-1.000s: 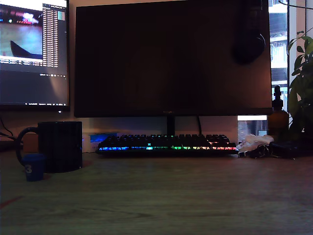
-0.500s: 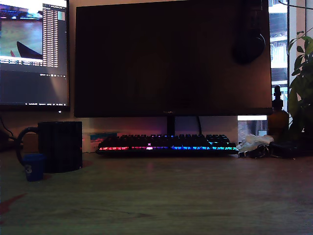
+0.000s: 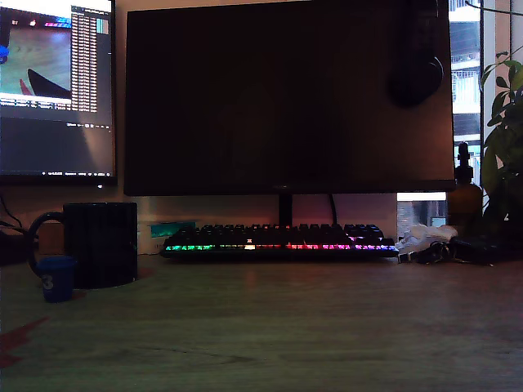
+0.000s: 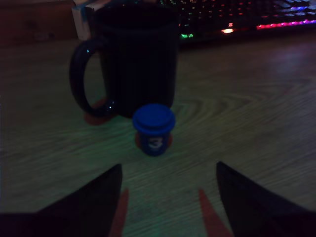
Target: Pick up the coffee capsules on the table and drop them inside the coffee cup
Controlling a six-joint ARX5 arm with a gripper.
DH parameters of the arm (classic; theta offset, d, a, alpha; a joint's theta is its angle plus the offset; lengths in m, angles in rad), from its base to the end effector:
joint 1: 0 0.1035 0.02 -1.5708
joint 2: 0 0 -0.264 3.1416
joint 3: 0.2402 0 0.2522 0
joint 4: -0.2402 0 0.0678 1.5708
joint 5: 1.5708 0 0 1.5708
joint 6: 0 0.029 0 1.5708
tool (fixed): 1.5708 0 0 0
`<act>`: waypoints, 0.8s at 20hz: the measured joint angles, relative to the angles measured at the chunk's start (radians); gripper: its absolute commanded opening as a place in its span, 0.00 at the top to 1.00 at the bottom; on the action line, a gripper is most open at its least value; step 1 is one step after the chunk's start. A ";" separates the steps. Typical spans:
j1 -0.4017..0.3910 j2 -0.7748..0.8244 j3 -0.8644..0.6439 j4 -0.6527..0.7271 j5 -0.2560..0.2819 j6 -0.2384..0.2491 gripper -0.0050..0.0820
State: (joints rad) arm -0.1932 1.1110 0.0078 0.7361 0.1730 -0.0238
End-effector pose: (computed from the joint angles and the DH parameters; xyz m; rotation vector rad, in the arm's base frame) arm 0.1529 -0.0350 0.1139 -0.0195 0.3734 -0.3577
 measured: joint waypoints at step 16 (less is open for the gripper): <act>0.000 0.575 0.164 0.341 0.028 0.000 0.31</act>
State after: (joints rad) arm -0.1932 1.6859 0.1715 1.0775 0.2012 -0.0235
